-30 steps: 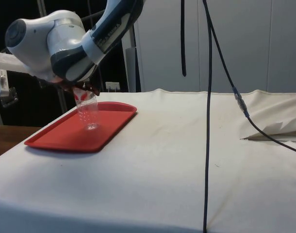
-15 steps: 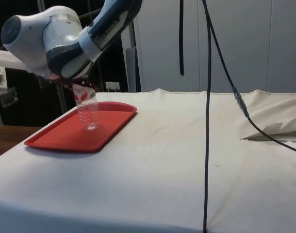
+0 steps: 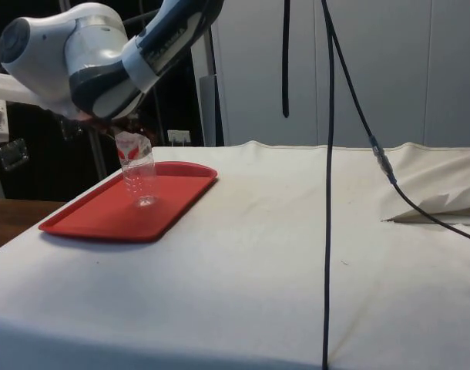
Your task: Place the bottle upright on the tray.
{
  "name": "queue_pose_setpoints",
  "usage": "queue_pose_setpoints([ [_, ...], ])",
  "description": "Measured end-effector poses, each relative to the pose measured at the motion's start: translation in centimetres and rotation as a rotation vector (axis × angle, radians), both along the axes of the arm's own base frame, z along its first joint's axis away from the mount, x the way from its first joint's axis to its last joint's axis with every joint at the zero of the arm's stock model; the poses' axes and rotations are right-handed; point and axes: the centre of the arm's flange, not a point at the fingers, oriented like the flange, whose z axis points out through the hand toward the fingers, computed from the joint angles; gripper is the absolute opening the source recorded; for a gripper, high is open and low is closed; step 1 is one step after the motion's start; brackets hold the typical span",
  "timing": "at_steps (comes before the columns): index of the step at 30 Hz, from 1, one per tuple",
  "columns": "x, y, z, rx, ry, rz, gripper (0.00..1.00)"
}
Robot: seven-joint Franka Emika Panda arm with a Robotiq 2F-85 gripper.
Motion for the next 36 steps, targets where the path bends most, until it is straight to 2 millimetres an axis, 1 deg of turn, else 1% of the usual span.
queue_pose_setpoints([
  [21,0.2,-0.5,0.7,0.065,-0.024,-0.020,1.00],
  [36,0.3,-0.5,2.6,0.065,-0.039,-0.028,1.00],
])
